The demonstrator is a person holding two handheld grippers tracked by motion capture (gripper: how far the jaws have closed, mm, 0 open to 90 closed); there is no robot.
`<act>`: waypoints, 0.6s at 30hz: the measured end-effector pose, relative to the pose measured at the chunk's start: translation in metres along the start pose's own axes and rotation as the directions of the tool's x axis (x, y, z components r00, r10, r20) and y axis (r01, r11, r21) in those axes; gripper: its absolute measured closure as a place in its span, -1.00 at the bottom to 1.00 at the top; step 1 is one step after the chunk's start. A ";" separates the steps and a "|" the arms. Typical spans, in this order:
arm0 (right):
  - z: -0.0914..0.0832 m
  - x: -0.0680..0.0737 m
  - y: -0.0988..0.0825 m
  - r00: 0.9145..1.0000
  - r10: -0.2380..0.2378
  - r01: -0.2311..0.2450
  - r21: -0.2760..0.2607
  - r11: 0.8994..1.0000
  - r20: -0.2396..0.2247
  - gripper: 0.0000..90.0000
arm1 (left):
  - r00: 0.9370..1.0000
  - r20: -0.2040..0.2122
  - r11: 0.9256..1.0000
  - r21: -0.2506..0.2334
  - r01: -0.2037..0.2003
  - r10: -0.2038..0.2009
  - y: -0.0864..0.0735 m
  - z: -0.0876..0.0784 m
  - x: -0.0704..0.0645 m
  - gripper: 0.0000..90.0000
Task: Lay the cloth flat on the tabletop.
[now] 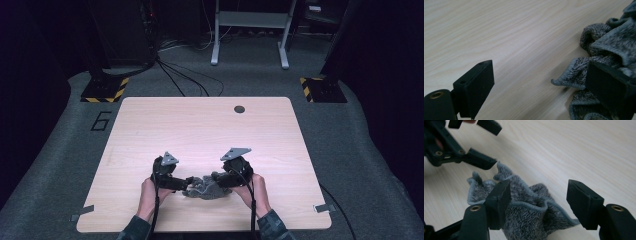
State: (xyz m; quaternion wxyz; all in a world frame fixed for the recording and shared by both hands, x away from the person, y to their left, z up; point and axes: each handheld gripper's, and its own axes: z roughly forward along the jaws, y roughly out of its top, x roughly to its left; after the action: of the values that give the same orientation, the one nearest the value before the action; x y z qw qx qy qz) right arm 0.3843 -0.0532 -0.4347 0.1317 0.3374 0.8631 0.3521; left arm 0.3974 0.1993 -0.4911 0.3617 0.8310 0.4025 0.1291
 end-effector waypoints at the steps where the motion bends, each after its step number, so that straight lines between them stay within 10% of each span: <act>1: 0.000 0.002 -0.003 1.000 -0.005 0.005 0.011 1.000 0.001 -0.20 | 1.000 0.004 1.000 0.008 0.003 -0.003 0.000 0.004 -0.001 -0.81; 18: -0.001 -0.006 -0.066 0.994 0.105 -0.106 0.076 0.991 0.014 -0.20 | 0.996 -0.042 0.992 0.101 -0.070 0.074 -0.011 0.028 -0.011 -0.75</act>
State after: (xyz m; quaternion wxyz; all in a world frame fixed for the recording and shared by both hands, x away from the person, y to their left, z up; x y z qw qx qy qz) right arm 0.3558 -0.0925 -0.4799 0.1042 0.3892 0.8562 0.3233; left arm 0.3985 0.1817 -0.5172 0.3054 0.8588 0.3864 0.1409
